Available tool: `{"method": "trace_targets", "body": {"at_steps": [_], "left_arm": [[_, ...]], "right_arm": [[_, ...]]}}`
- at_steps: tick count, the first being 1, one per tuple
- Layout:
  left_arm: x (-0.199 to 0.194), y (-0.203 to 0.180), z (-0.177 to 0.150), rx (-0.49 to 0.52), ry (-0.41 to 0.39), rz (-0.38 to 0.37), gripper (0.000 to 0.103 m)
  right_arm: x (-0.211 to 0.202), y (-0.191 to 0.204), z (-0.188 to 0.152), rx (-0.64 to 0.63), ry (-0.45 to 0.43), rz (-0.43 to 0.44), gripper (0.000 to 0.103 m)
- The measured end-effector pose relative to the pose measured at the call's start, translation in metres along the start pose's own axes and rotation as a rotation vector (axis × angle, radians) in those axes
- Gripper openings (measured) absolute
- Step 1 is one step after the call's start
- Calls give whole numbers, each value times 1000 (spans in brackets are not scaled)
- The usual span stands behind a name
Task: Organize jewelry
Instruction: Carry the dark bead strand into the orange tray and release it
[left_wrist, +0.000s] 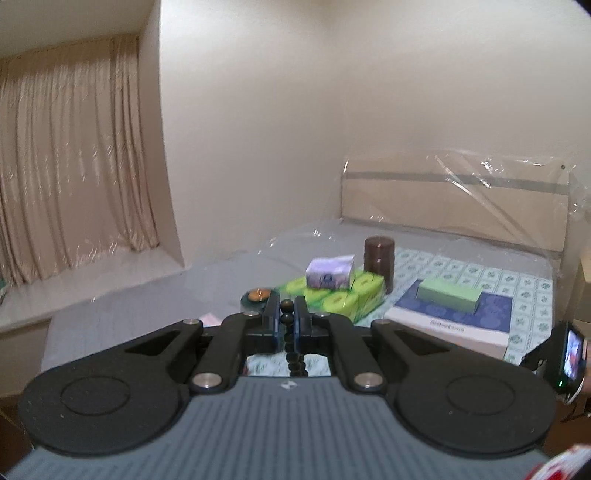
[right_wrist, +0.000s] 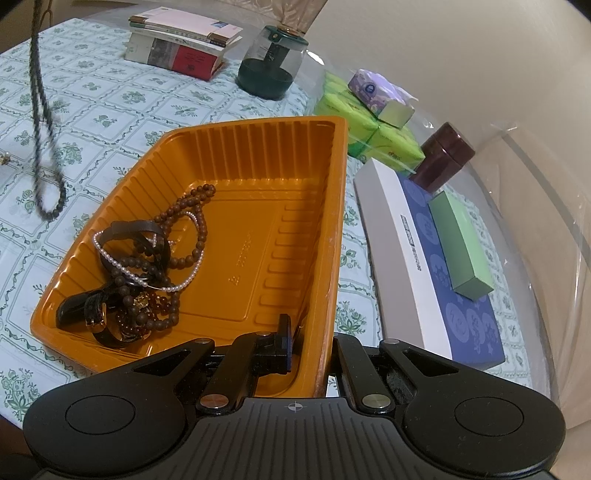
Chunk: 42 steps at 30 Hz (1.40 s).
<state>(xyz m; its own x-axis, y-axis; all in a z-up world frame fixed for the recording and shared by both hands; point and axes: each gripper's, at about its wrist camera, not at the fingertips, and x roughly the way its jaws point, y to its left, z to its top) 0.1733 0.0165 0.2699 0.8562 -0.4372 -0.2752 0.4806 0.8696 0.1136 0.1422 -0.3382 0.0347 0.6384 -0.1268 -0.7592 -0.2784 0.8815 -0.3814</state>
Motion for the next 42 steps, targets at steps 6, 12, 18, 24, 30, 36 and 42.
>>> {"method": "trace_targets", "body": {"at_steps": [6, 12, 18, 24, 30, 36, 42], "left_arm": [[13, -13, 32, 31, -22, -41, 6], [28, -22, 56, 43, -31, -71, 6], [41, -43, 76, 50, -48, -118, 6], [54, -70, 90, 66, -60, -175, 6], [70, -102, 94, 82, -59, -230, 6], [96, -137, 83, 99, 3, -283, 6], [131, -164, 62, 115, 95, -321, 6]], "right_arm": [[0, 0, 0, 0, 0, 0, 5], [-1, 0, 1, 0, -1, 3, 5], [-1, 0, 1, -2, -1, 3, 5], [-2, 1, 1, -5, -1, 4, 5], [-4, 1, 1, -12, -5, 6, 5], [-3, 1, 0, -14, -6, 8, 5], [-3, 0, -1, -13, -7, 9, 5]]}}
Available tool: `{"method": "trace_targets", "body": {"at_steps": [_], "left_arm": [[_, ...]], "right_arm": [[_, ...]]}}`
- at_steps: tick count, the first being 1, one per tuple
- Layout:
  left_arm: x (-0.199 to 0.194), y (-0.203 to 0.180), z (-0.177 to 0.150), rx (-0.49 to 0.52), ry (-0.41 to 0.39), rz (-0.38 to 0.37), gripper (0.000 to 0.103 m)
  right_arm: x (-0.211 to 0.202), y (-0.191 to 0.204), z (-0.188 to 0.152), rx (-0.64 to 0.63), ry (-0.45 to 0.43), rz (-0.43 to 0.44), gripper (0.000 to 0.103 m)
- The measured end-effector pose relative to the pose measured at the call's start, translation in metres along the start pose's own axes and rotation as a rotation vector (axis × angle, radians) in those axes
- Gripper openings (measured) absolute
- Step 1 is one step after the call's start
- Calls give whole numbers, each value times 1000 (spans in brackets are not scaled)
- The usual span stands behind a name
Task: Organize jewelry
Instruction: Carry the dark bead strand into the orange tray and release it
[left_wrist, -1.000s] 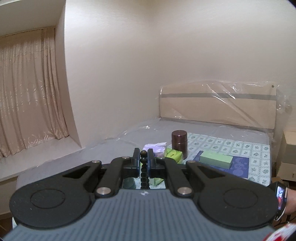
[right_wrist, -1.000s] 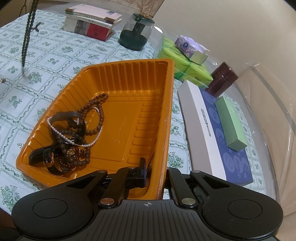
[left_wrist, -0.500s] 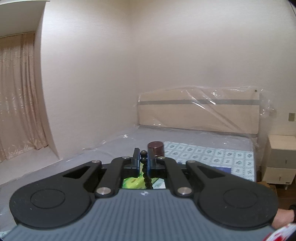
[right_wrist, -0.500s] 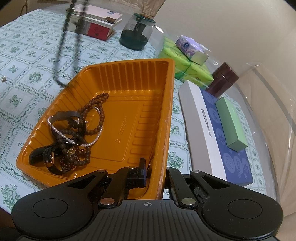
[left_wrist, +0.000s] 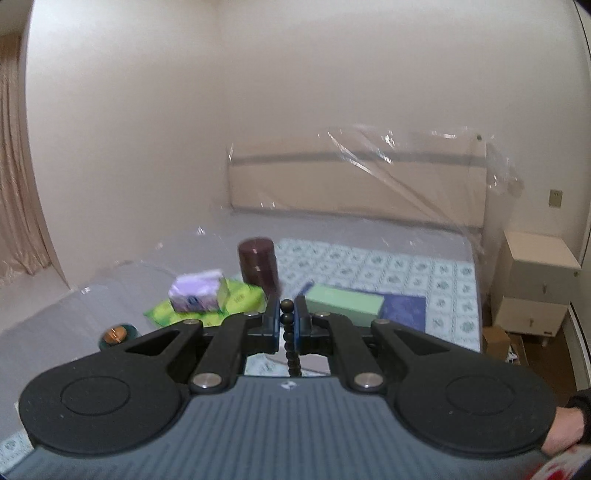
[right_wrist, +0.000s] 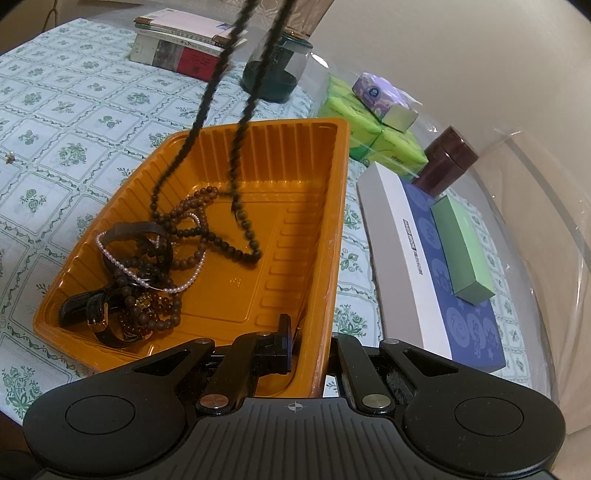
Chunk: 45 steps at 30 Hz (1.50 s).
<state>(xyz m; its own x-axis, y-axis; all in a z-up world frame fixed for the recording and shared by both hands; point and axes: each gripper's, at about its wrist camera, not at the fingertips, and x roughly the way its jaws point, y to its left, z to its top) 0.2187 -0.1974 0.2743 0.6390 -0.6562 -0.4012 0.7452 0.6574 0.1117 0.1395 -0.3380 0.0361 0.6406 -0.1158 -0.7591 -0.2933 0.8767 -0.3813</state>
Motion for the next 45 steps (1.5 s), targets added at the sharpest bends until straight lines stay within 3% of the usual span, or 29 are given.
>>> {"method": "trace_targets", "body": {"at_steps": [25, 45], "left_arm": [[96, -7, -115, -36, 345, -33, 6], [113, -13, -132, -48, 399, -56, 6]], "right_arm": [[4, -1, 1, -2, 7, 4, 5], [5, -2, 2, 4, 11, 7, 5]]}}
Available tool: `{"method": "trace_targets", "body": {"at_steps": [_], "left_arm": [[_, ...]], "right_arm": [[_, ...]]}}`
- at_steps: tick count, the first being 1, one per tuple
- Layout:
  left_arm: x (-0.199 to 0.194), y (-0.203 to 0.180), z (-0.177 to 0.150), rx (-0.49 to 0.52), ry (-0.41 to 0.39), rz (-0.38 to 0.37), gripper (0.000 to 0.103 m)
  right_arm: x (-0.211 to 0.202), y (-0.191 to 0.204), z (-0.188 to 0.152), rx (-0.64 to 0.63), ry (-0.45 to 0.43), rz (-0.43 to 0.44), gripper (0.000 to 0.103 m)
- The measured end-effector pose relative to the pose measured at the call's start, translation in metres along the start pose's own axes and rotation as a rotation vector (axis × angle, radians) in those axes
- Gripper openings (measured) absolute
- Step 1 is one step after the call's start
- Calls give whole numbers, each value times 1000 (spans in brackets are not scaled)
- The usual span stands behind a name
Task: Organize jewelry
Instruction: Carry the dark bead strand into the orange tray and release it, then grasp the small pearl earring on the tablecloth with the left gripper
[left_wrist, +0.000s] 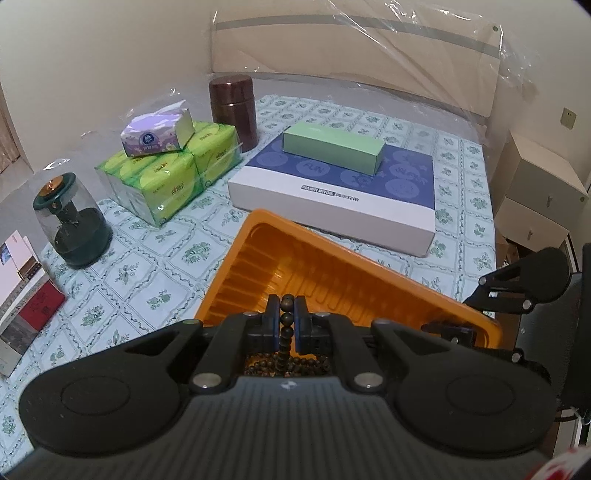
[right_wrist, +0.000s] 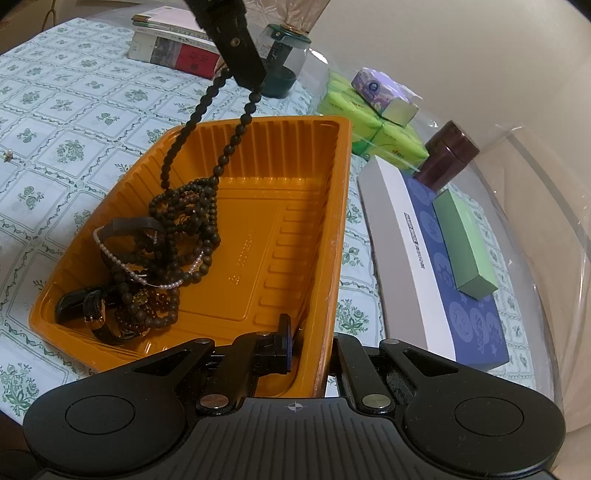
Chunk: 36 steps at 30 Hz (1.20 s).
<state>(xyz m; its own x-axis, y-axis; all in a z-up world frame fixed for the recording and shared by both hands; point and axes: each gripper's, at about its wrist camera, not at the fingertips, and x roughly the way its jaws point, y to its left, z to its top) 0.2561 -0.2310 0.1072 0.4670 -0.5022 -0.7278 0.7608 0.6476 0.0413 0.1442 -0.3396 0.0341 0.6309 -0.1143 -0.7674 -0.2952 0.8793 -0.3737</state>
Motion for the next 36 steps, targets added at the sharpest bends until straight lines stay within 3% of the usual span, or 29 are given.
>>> {"method": "trace_targets", "body": {"at_steps": [6, 10, 18, 32, 36], "left_arm": [[4, 1, -1, -11, 12, -7, 7], [-2, 5, 1, -35, -10, 1, 20], [-43, 31, -18, -79, -95, 62, 19], [-108, 91, -156, -357, -172, 257, 19], [-110, 97, -205, -427, -151, 293, 19]], "right_arm": [[0, 0, 0, 1, 0, 1, 5], [0, -1, -1, 1, 0, 1, 5], [0, -1, -2, 7, -1, 1, 5], [-1, -2, -6, 22, 6, 3, 5], [0, -3, -7, 27, 8, 6, 5]]}}
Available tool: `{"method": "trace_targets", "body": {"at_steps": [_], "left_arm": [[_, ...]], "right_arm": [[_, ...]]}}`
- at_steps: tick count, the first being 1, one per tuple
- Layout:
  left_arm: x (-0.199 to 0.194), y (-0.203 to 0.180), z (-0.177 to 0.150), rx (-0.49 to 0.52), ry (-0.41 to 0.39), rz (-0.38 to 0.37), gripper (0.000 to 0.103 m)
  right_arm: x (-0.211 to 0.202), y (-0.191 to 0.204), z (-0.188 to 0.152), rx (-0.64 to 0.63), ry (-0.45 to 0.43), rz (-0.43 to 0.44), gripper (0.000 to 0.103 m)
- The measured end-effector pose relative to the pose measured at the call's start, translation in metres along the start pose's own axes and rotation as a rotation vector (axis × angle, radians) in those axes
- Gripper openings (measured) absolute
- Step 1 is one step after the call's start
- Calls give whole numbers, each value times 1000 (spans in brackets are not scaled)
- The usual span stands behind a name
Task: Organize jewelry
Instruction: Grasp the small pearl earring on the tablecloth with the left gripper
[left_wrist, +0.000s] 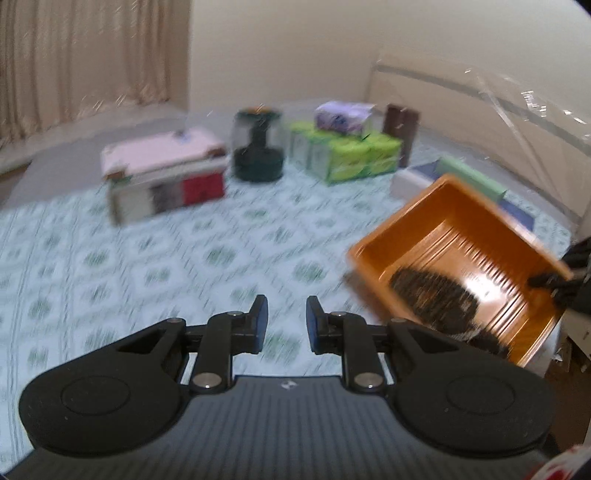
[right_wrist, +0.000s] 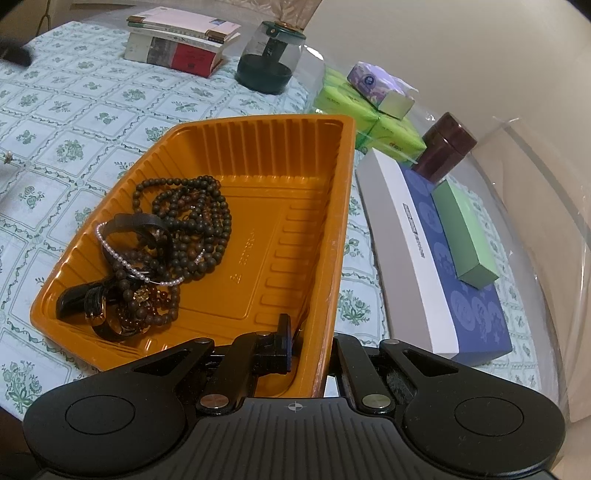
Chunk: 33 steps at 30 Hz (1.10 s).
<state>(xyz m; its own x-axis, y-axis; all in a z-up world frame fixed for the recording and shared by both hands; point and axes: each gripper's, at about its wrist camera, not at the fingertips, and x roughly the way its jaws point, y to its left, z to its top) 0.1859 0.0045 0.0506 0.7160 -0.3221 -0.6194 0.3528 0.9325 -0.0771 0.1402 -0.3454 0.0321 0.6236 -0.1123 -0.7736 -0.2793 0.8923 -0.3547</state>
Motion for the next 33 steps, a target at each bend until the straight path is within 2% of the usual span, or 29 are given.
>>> {"method": "trace_targets", "body": {"at_steps": [4, 7, 11, 14, 23, 33], "left_arm": [[1, 24, -39, -69, 19, 70, 22], [-1, 30, -67, -73, 4, 142, 22], [8, 29, -96, -95, 23, 185, 29], [16, 28, -111, -127, 24, 202, 30], [40, 24, -114, -170, -4, 237, 30], [55, 21, -115, -133, -16, 268, 30]], "right_arm": [[0, 0, 0, 0, 1, 0, 5], [0, 0, 0, 1, 3, 0, 5], [1, -1, 0, 3, 7, -1, 5], [1, 0, -1, 2, 11, -1, 5], [0, 2, -1, -1, 17, -4, 5], [0, 1, -1, 1, 20, -4, 5]]}}
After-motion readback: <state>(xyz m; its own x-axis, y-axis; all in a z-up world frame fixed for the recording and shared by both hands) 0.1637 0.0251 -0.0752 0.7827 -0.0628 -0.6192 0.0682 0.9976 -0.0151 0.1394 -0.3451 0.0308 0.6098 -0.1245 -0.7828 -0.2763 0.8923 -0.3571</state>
